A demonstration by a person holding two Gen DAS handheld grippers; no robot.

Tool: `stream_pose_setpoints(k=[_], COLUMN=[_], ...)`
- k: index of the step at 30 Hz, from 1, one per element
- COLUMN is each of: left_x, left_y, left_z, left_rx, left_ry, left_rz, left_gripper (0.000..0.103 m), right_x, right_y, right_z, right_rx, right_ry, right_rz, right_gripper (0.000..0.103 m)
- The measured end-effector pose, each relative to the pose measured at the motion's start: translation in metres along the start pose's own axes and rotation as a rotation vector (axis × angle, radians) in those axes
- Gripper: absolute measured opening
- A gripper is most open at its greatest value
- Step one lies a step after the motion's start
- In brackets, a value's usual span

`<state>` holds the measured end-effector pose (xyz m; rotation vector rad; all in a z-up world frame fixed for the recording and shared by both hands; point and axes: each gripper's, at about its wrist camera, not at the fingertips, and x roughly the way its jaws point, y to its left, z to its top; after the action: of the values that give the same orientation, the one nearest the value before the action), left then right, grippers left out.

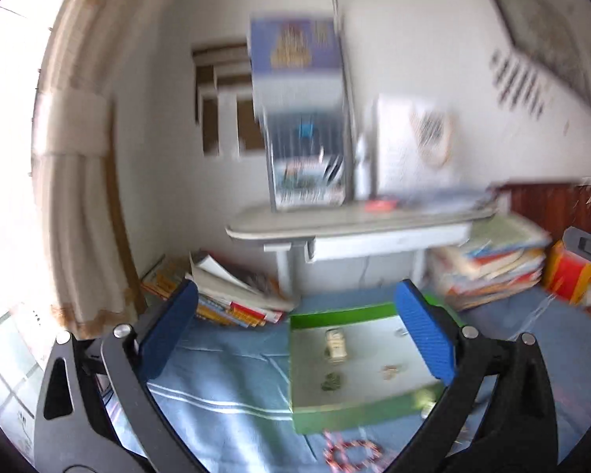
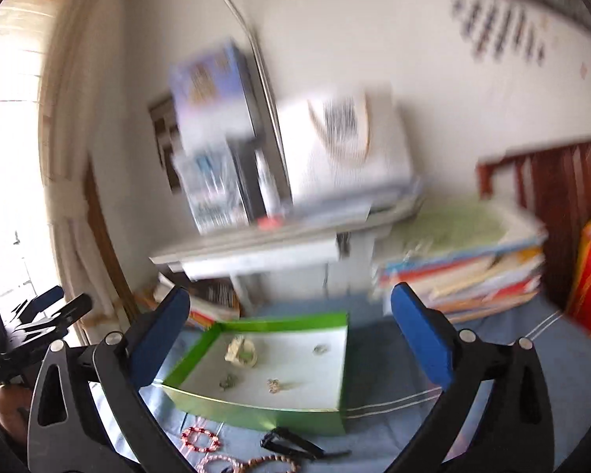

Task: Organize jewelry
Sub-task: 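Open the left gripper over the box while right releases the gold charm inside, then withdraw both grippers from the box toward the remaining bracelets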

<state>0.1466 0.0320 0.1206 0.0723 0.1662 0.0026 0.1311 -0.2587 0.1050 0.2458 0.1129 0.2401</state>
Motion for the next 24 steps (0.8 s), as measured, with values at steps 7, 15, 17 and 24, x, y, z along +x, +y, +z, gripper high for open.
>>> stream_pose_setpoints(k=[7, 15, 17, 24], left_x=[-0.094, -0.122, -0.122, -0.125], left_y=[-0.011, -0.022, -0.025, -0.024], left_z=[-0.051, -0.116, -0.126, -0.137], left_rx=[0.002, -0.115, -0.114, -0.121], left_ry=[0.036, 0.194, 0.231, 0.289], left_rz=[-0.005, -0.083, -0.078, -0.064], left_gripper=[0.099, 0.099, 0.099, 0.099], right_x=[-0.087, -0.126, -0.130, -0.135], right_y=[0.035, 0.057, 0.058, 0.058], right_z=[-0.045, -0.102, -0.112, -0.124], right_rx=[-0.096, -0.111, -0.108, -0.094], right_ry=[0.053, 0.148, 0.169, 0.209], right_rz=[-0.061, -0.051, -0.048, -0.040], right_gripper=[0.100, 0.100, 0.100, 0.100])
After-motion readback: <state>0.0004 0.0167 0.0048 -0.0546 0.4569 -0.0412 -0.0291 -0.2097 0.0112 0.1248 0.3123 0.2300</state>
